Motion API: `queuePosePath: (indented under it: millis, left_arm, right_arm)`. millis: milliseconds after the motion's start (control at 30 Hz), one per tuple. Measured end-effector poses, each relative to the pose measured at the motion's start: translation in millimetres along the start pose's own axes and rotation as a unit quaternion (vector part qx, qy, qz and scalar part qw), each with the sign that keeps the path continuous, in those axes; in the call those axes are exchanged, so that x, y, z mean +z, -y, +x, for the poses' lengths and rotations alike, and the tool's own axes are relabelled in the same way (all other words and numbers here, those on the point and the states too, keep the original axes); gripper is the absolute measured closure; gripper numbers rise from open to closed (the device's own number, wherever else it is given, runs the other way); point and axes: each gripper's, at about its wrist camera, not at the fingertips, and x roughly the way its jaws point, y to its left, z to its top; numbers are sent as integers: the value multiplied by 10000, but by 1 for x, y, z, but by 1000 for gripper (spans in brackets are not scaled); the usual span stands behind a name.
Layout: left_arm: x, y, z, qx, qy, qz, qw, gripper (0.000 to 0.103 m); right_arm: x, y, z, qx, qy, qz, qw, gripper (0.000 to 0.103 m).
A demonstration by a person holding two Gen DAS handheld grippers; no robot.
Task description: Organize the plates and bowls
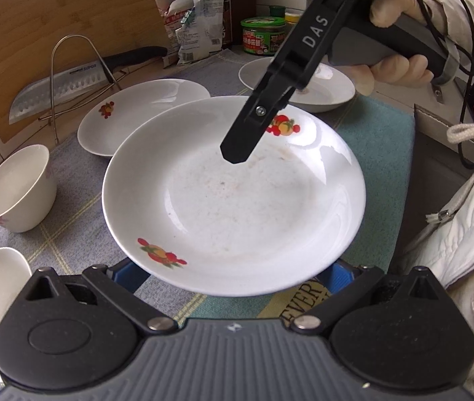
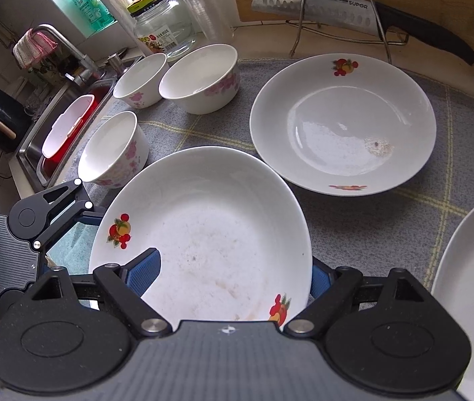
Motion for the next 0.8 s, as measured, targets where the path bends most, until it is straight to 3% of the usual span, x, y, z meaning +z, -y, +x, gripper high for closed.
queuePosePath:
  millis: [800]
  left_arm:
    - [79,31,57,-454,111,526,9975,1]
  right_arm:
    - [-38,85,-77,-386,589,608,9957,11]
